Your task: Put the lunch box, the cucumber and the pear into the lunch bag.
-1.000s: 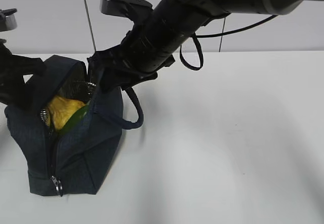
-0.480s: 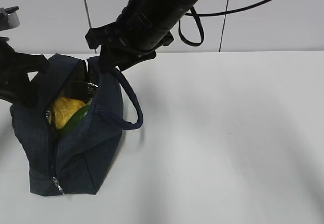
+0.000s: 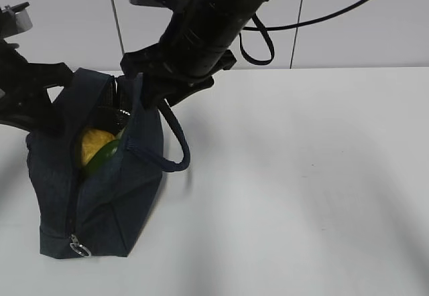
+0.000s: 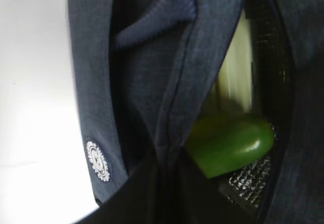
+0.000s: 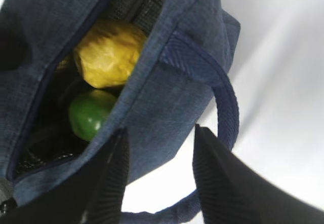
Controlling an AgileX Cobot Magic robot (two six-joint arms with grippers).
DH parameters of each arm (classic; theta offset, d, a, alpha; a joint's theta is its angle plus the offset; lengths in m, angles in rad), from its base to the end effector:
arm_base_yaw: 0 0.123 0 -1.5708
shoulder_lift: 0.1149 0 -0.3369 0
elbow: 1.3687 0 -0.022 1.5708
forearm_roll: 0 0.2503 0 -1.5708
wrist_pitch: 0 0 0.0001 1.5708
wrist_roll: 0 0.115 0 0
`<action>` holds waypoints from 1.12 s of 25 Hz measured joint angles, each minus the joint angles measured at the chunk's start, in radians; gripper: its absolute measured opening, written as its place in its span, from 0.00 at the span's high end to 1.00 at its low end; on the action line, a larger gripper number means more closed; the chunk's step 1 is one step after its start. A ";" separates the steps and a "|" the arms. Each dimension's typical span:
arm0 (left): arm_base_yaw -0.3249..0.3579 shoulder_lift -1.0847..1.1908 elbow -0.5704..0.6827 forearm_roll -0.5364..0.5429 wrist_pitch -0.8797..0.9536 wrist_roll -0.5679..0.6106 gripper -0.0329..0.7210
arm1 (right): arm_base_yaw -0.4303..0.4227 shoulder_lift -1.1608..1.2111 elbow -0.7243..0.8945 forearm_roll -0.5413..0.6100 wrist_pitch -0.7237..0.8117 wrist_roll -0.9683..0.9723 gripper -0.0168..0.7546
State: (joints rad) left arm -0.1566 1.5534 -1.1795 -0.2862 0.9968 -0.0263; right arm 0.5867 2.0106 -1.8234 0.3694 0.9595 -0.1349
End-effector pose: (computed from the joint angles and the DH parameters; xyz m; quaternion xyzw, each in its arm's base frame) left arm 0.3046 -0.0757 0.3021 0.0044 0.9814 -0.1420 0.1293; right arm 0.3855 0.2971 0.3123 -0.2759 0.9124 0.2235 0.2037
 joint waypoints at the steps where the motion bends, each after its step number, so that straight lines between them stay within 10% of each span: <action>1: 0.000 0.000 0.000 -0.006 0.000 0.001 0.96 | 0.000 0.000 -0.003 0.000 0.000 0.000 0.54; 28: 0.000 0.000 0.000 -0.134 -0.020 0.077 0.96 | 0.023 0.027 -0.019 0.026 0.000 0.025 0.63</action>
State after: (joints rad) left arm -0.1566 1.5534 -1.1793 -0.4201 0.9764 0.0507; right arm 0.6100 2.0375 -1.8420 0.3949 0.9595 -0.1096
